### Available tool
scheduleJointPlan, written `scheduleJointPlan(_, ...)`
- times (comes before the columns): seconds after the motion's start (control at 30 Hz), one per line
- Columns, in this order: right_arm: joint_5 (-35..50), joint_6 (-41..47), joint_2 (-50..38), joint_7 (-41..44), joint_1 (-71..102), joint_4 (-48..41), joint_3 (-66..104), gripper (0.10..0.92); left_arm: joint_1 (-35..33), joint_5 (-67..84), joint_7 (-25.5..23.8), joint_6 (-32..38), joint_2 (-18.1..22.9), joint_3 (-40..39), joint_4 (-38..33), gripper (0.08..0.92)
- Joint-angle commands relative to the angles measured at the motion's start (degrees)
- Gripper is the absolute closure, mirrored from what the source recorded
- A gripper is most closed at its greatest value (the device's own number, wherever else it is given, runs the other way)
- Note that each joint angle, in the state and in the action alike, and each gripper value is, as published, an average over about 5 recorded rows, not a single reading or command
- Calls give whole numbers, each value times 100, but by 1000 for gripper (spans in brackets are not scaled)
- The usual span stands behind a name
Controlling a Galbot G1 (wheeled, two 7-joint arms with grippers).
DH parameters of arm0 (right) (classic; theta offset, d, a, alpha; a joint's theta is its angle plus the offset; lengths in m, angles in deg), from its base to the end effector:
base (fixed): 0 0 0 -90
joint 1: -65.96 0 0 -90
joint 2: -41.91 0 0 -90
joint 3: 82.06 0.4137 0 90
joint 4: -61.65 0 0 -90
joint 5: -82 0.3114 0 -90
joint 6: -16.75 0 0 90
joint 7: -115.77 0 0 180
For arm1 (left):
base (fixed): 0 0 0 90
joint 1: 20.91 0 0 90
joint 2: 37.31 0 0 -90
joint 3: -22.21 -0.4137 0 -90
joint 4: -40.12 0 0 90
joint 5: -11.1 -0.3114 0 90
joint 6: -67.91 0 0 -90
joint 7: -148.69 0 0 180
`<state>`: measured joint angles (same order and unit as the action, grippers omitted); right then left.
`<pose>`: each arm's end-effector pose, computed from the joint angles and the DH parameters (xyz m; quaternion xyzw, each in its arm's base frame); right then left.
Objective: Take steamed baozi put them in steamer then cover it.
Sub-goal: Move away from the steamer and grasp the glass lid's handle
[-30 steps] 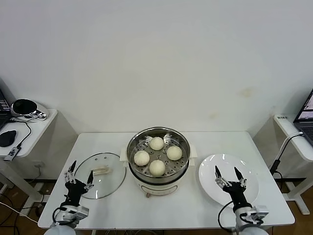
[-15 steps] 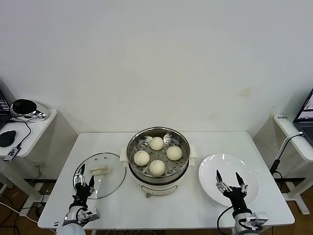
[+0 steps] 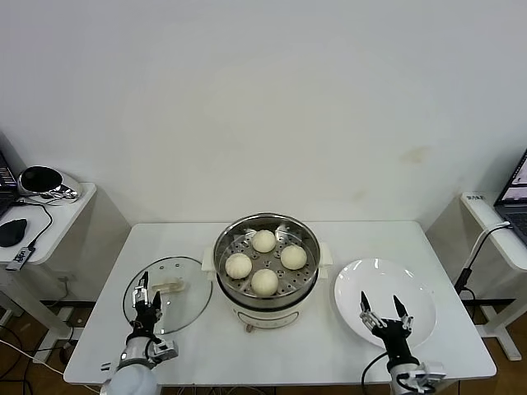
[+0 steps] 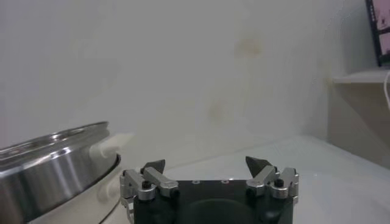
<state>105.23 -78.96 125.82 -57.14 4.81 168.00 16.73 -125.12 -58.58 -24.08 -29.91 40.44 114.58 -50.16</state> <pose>0.1046 -0.0800 -0.4222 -0.0150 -0.9919 -0.1214 0.0354 0.2034 0.1000 -0.4642 0.0294 -0.7391 -0.6638 0.1103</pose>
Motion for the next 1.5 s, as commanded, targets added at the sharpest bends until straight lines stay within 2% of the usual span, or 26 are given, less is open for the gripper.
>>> scheduleJointPlan(0.03,-54,-39,85,1,62,-22,9,203,407,-229,6,-138,32,-106,395,177)
scheduleJointPlan(0.63,-102,-74,122,8,89,-26,47,203,999,-107,124,-121,5,-104,1130,177)
scheduleJointPlan(1.27,-139,-90,127,24,192,41,113,203,1256,85,404,49,56,-71,1676,177)
scheduleJointPlan(1.37,-155,-92,127,30,202,45,103,203,1239,98,386,78,43,-50,1698,198)
scheduleJointPlan(1.5,-169,-102,132,31,234,63,99,203,1209,122,352,106,6,-48,1702,302)
